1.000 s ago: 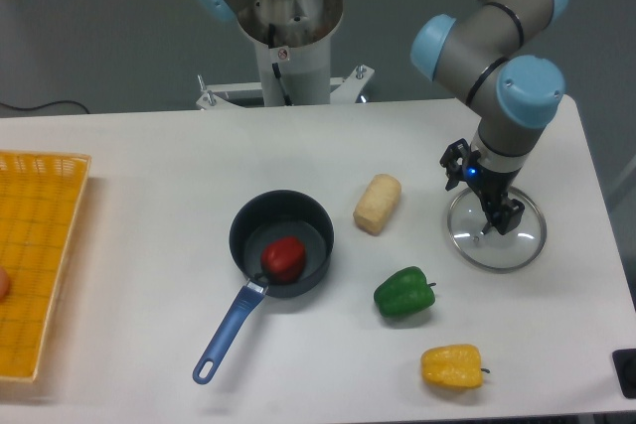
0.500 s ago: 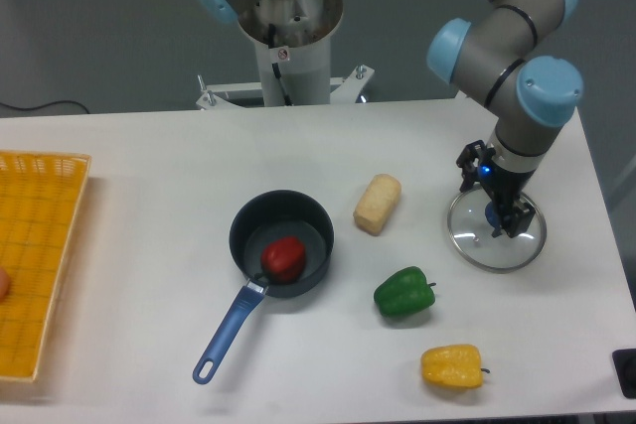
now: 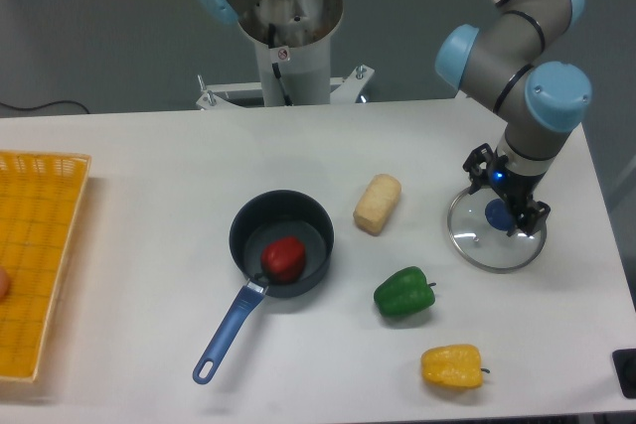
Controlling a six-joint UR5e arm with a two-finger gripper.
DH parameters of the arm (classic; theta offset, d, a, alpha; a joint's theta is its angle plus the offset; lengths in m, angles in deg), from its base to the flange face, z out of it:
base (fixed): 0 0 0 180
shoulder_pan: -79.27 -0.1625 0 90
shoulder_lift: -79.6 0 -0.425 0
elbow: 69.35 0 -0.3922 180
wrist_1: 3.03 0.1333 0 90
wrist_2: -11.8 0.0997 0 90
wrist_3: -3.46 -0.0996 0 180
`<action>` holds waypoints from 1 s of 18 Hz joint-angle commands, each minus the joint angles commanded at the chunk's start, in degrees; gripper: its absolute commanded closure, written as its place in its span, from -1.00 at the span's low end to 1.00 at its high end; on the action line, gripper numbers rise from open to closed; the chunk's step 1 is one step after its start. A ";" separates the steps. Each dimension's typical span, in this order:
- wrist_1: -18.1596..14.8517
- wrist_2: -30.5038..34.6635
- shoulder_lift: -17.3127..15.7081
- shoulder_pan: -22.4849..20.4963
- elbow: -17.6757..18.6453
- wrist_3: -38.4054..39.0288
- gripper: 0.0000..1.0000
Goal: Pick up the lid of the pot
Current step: 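Lower the open gripper around the blue knob of the lid, then close the gripper on the blue knob of the glass lid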
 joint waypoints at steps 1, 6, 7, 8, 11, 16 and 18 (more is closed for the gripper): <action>0.53 0.00 0.44 0.00 0.00 1.31 -1.00; 2.82 0.00 2.64 -0.53 -1.14 2.65 -1.00; 2.91 0.00 2.90 -0.70 -1.32 2.65 -1.00; 2.91 0.00 2.90 -0.97 -1.41 2.56 -1.00; 2.91 0.09 2.99 -1.76 -1.41 2.56 -1.00; 2.82 0.26 3.17 -2.46 -1.14 6.06 -1.00; 2.82 0.35 3.17 -2.46 -1.05 7.03 -1.00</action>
